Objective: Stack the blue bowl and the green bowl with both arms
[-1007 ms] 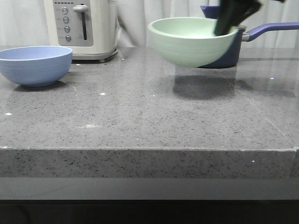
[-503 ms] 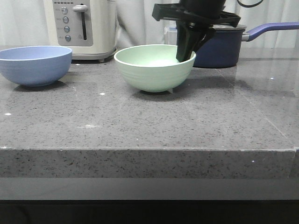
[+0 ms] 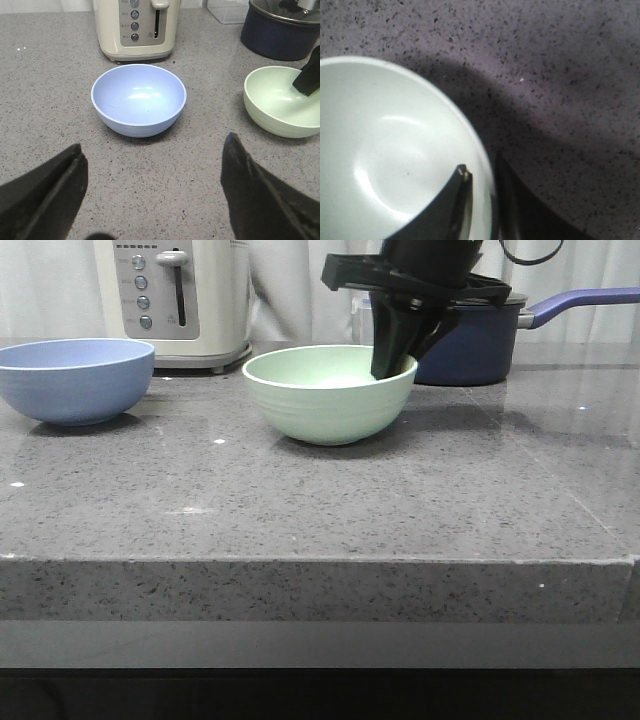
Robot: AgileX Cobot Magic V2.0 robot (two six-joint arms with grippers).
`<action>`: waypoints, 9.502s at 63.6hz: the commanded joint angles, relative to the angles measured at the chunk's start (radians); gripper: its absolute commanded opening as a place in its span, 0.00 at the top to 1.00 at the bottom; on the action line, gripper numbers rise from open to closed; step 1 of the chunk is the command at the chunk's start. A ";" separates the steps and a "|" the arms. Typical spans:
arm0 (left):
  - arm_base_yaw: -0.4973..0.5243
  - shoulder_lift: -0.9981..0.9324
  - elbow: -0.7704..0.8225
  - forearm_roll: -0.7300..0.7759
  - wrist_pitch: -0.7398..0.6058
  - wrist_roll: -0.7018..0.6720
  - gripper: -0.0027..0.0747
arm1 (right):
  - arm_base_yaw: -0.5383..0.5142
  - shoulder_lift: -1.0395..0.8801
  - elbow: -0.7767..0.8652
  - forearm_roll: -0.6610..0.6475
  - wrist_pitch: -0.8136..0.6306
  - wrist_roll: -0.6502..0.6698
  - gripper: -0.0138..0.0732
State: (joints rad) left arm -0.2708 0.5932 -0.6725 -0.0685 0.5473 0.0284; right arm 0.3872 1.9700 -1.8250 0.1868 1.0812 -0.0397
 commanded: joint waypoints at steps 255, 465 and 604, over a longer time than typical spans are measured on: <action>0.222 1.049 -0.825 -0.134 0.376 0.041 0.26 | -0.163 -0.336 0.522 0.461 -0.305 -0.764 0.91; -0.238 1.294 -1.214 -0.194 0.381 0.049 0.99 | -0.163 -0.336 0.522 0.461 -0.305 -0.764 0.91; -0.236 0.215 -0.307 0.108 0.285 -0.058 0.52 | -0.165 -0.525 0.503 0.301 -0.185 -0.468 0.90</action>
State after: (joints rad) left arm -0.4979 0.8174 -0.9558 0.0301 0.9035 -0.0201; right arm 0.2243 1.5602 -1.2976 0.5392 0.9028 -0.6033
